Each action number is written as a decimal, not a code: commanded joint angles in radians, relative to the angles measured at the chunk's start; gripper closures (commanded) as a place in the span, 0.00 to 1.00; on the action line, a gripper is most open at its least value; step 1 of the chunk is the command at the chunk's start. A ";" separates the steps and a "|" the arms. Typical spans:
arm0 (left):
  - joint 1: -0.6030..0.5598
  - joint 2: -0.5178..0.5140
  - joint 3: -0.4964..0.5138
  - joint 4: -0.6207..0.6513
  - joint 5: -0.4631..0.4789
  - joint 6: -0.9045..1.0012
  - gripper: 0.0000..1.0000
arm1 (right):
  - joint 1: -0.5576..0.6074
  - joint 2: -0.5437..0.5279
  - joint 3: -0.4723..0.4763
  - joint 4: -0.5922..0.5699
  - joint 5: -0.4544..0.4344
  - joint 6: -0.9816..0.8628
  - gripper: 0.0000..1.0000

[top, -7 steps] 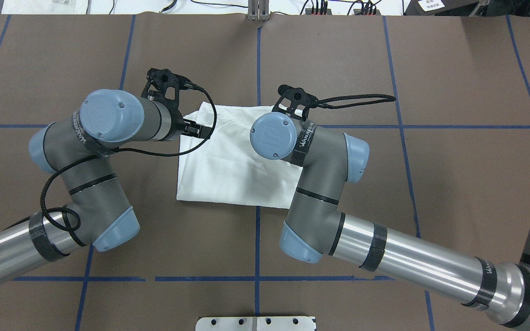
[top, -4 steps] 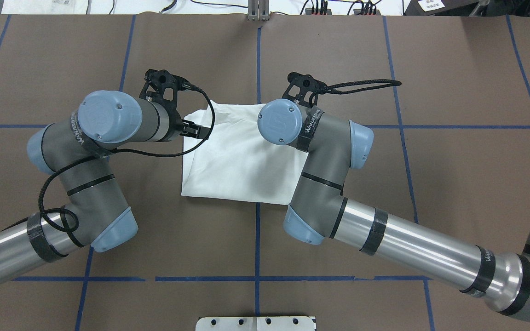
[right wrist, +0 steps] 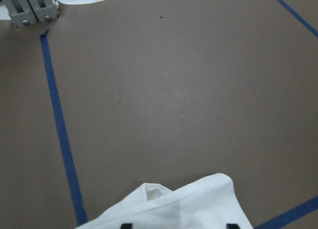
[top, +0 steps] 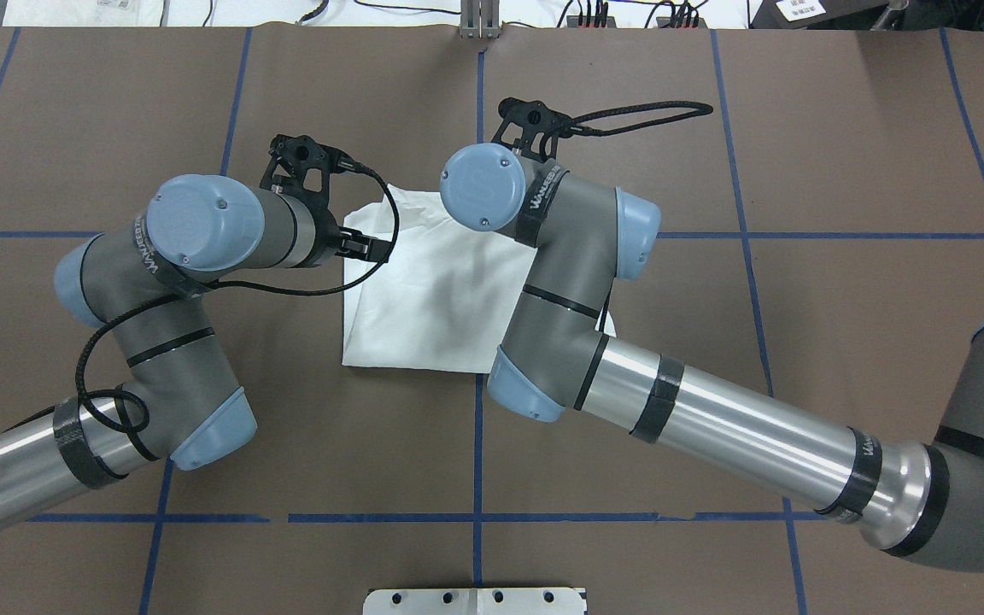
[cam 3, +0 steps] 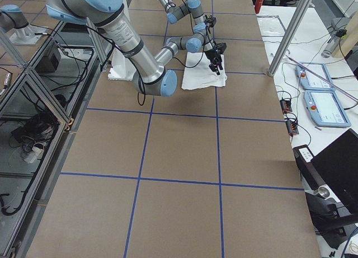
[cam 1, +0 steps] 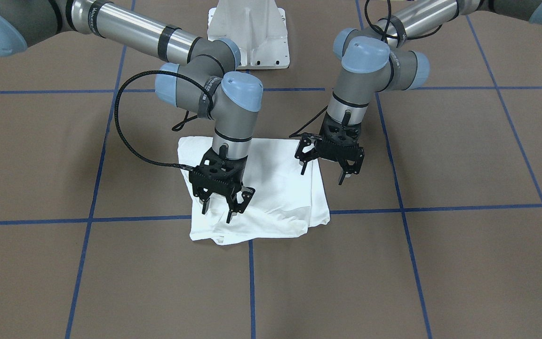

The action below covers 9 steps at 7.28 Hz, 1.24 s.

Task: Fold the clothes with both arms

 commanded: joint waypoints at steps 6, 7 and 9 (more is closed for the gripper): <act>-0.014 -0.173 0.396 -0.327 0.009 -0.267 0.35 | 0.148 -0.242 0.314 0.003 0.297 -0.300 0.00; -0.014 -0.175 0.398 -0.332 0.009 -0.270 0.43 | 0.146 -0.242 0.314 0.003 0.297 -0.299 0.00; -0.021 -0.173 0.393 -0.344 0.007 -0.266 1.00 | 0.146 -0.240 0.314 0.003 0.296 -0.299 0.00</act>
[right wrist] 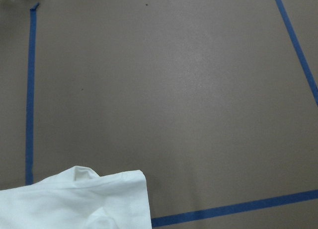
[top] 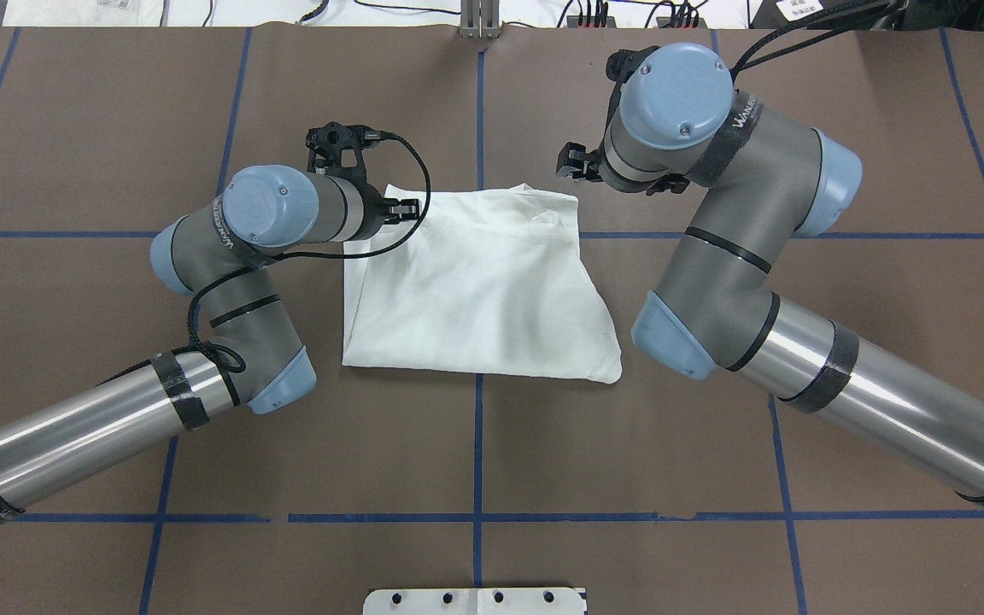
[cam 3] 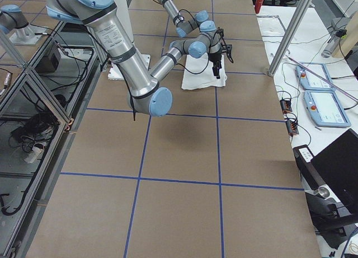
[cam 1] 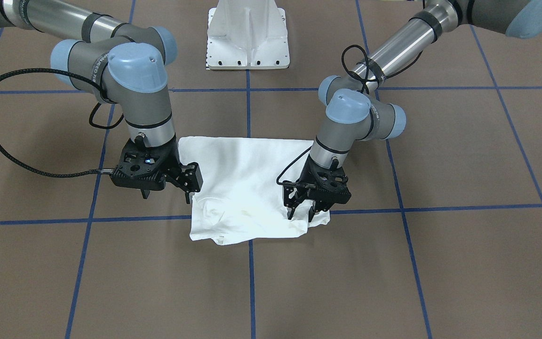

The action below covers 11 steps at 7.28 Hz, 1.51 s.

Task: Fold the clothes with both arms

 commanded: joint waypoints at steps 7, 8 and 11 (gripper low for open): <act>-0.077 0.166 -0.183 0.052 -0.053 0.128 0.82 | -0.005 -0.001 -0.001 0.000 -0.007 0.005 0.00; -0.079 0.183 -0.192 0.049 -0.051 0.181 0.01 | -0.005 -0.001 -0.002 0.000 -0.005 0.002 0.00; -0.189 0.271 -0.384 0.195 -0.182 0.454 0.00 | 0.082 -0.056 0.026 -0.014 0.138 -0.134 0.00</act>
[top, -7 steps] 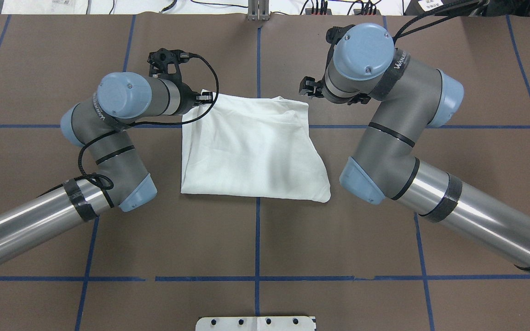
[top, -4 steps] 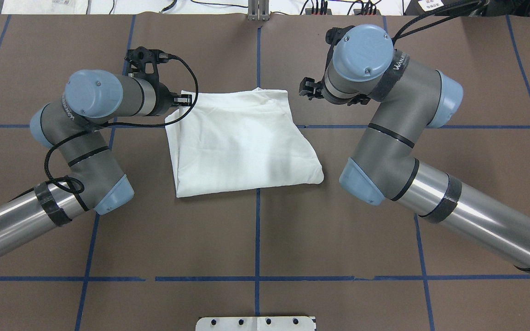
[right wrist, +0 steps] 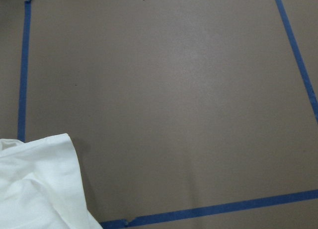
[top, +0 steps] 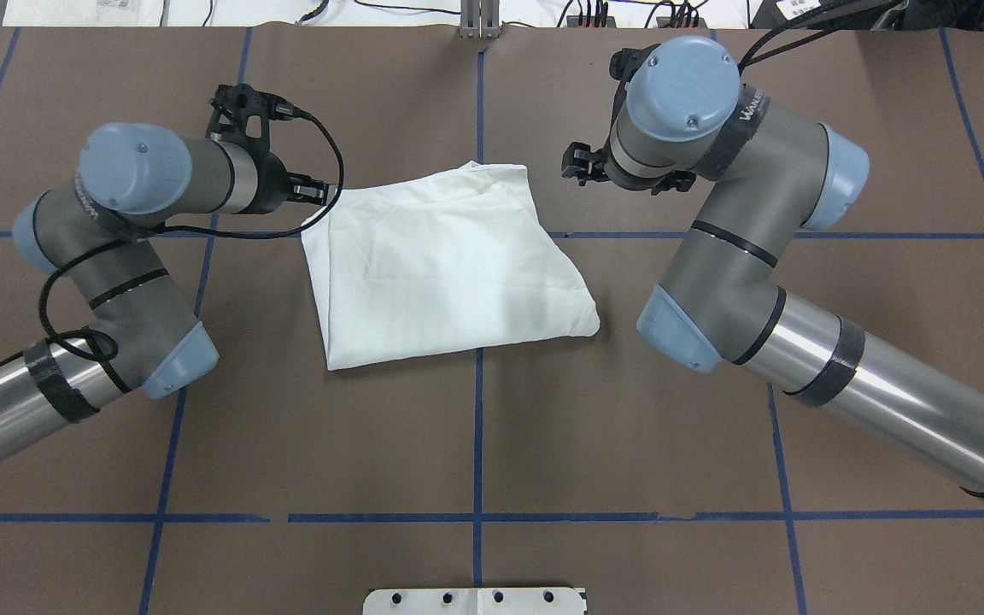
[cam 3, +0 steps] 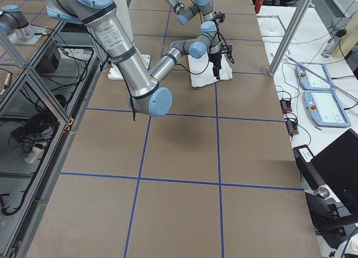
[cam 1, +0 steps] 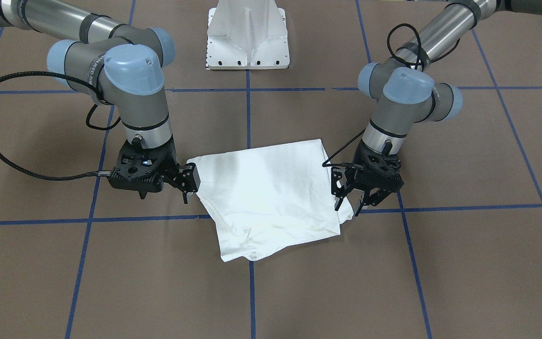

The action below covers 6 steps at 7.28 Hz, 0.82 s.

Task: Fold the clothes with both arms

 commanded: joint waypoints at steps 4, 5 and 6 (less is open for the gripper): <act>-0.485 0.372 -0.338 0.283 -0.384 0.807 0.00 | 0.373 -0.428 0.204 0.004 0.348 -0.688 0.00; -0.636 0.438 -0.324 0.318 -0.480 0.963 0.00 | 0.483 -0.556 0.239 0.008 0.393 -0.840 0.00; -0.704 0.518 -0.322 0.335 -0.531 1.049 0.00 | 0.627 -0.659 0.239 -0.001 0.485 -1.045 0.00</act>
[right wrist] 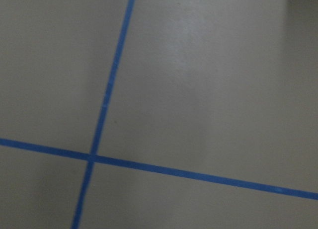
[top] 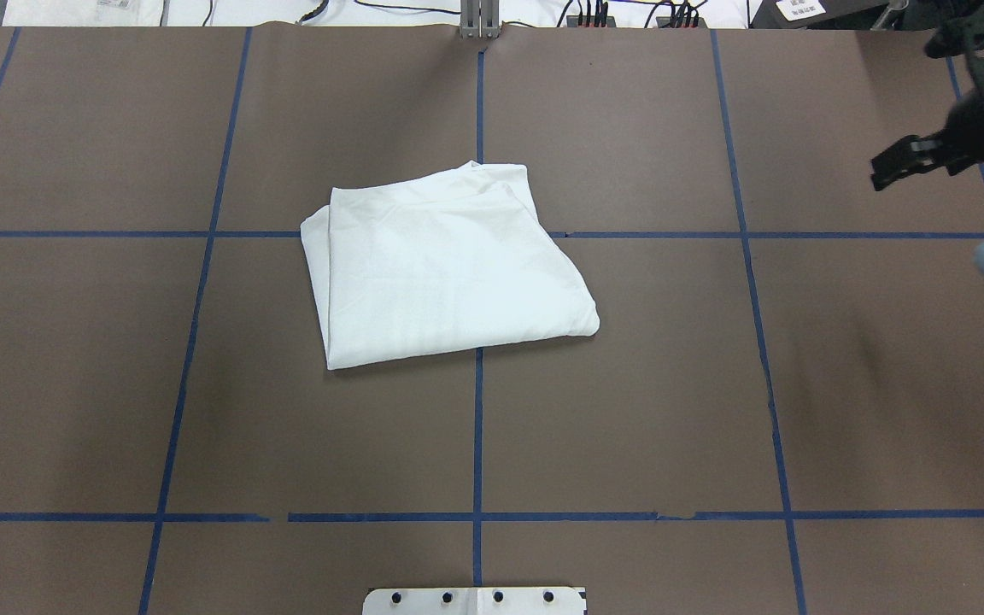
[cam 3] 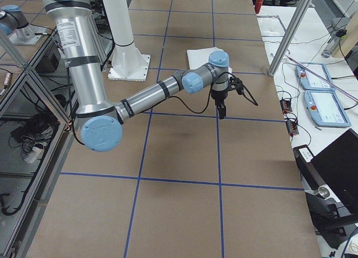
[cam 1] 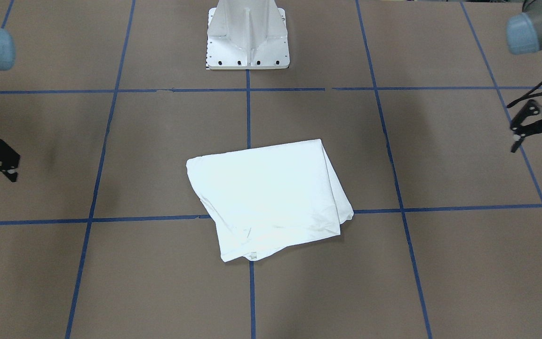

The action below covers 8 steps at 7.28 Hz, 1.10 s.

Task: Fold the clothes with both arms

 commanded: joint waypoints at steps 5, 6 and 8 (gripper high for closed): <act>-0.233 0.160 0.232 0.006 -0.086 0.150 0.00 | 0.413 -0.460 -0.077 0.078 0.131 -0.465 0.00; -0.240 0.160 0.229 0.093 -0.088 0.161 0.00 | 0.435 -0.465 -0.070 0.066 0.131 -0.465 0.00; -0.256 0.142 0.212 0.230 -0.088 0.161 0.00 | 0.386 -0.430 -0.028 -0.036 0.131 -0.465 0.00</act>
